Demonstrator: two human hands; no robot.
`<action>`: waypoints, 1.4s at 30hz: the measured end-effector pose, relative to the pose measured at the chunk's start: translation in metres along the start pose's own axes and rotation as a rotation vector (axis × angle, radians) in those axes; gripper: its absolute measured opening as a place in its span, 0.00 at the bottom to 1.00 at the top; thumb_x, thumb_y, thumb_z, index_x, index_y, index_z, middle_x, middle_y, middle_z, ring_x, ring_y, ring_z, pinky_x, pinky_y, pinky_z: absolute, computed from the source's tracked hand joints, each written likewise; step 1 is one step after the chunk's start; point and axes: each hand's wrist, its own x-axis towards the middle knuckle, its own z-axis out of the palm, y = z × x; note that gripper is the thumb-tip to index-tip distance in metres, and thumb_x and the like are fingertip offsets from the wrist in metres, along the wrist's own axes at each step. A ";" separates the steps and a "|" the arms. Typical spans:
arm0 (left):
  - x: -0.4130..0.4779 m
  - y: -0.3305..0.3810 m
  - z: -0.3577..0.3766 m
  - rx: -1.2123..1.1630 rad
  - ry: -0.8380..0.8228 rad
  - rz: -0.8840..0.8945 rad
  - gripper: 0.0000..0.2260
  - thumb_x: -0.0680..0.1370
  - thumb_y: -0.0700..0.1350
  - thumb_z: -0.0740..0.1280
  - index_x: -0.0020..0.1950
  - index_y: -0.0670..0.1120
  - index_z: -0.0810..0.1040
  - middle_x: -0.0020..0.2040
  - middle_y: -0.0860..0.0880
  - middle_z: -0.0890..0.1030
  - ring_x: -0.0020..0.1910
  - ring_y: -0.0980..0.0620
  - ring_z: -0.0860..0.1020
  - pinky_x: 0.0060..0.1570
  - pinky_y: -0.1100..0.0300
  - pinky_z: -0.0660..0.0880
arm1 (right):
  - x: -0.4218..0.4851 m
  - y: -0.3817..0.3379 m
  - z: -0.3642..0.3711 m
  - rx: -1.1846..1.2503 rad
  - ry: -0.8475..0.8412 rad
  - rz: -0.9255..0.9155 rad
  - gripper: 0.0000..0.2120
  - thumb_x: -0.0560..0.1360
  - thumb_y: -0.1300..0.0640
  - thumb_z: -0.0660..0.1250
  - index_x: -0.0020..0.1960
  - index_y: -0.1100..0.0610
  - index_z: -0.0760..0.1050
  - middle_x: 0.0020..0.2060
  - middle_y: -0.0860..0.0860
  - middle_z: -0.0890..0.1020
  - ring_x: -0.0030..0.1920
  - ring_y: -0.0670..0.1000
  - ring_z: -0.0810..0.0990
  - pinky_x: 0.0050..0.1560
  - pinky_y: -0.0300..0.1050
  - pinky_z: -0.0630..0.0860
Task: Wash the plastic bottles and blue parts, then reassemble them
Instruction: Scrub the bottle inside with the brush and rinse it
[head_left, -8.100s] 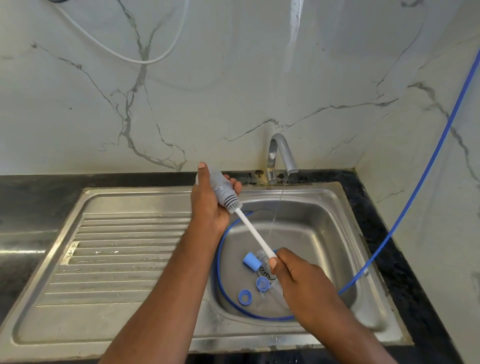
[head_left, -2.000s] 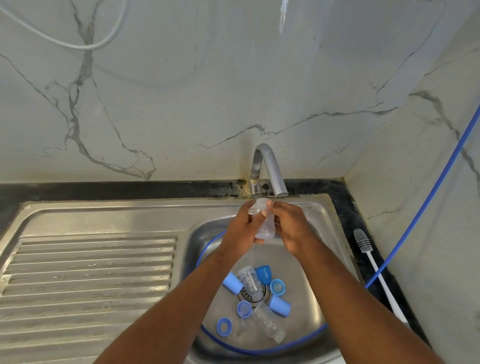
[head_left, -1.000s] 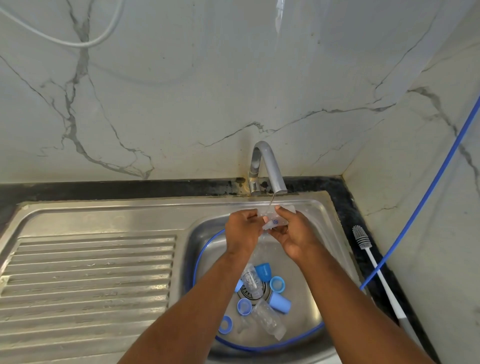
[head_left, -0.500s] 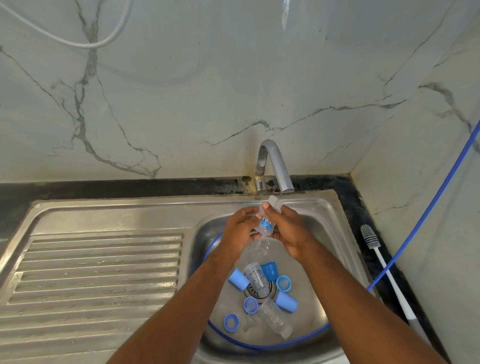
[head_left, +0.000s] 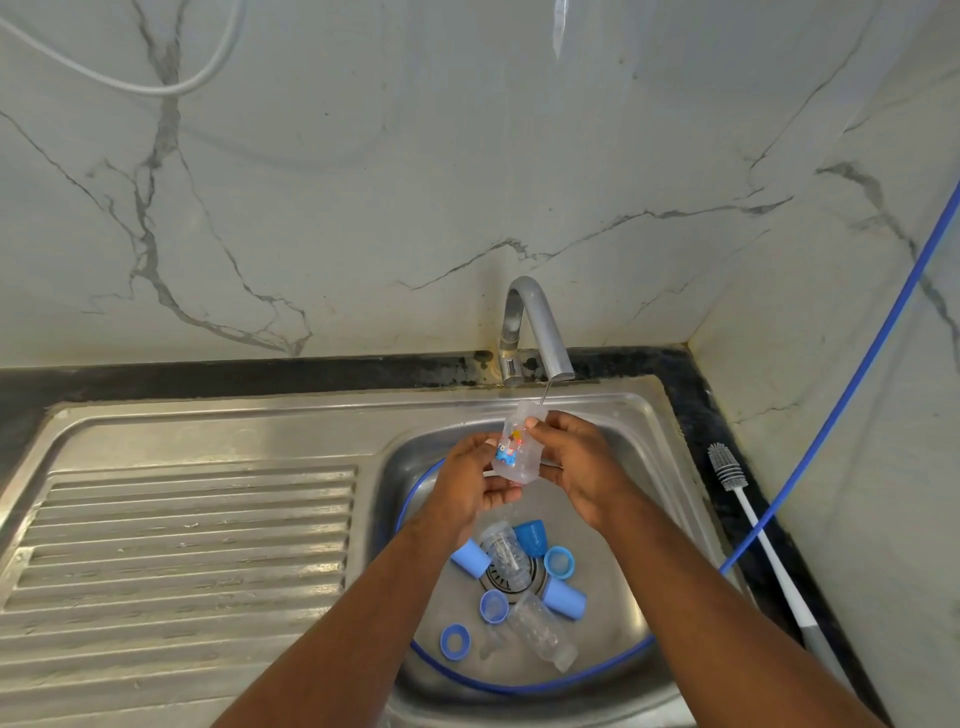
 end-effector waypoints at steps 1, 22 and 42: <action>-0.002 -0.001 0.000 -0.026 -0.002 -0.015 0.13 0.85 0.48 0.60 0.64 0.42 0.76 0.58 0.38 0.83 0.48 0.44 0.84 0.47 0.52 0.83 | 0.000 0.002 0.001 -0.019 0.028 -0.016 0.12 0.78 0.55 0.71 0.61 0.56 0.79 0.53 0.53 0.86 0.55 0.56 0.85 0.53 0.51 0.83; 0.012 0.008 -0.008 0.183 0.123 -0.003 0.09 0.83 0.46 0.65 0.62 0.47 0.79 0.56 0.44 0.85 0.56 0.46 0.83 0.51 0.53 0.80 | -0.001 0.005 -0.003 -0.618 0.168 -0.303 0.22 0.70 0.58 0.79 0.58 0.45 0.74 0.49 0.40 0.81 0.51 0.41 0.80 0.49 0.33 0.75; 0.027 0.008 -0.013 0.279 0.263 0.243 0.06 0.82 0.42 0.67 0.55 0.50 0.82 0.50 0.49 0.85 0.51 0.49 0.82 0.49 0.56 0.78 | -0.011 0.003 0.015 -0.790 0.332 -0.392 0.21 0.71 0.52 0.77 0.61 0.49 0.76 0.52 0.43 0.82 0.53 0.45 0.81 0.53 0.39 0.76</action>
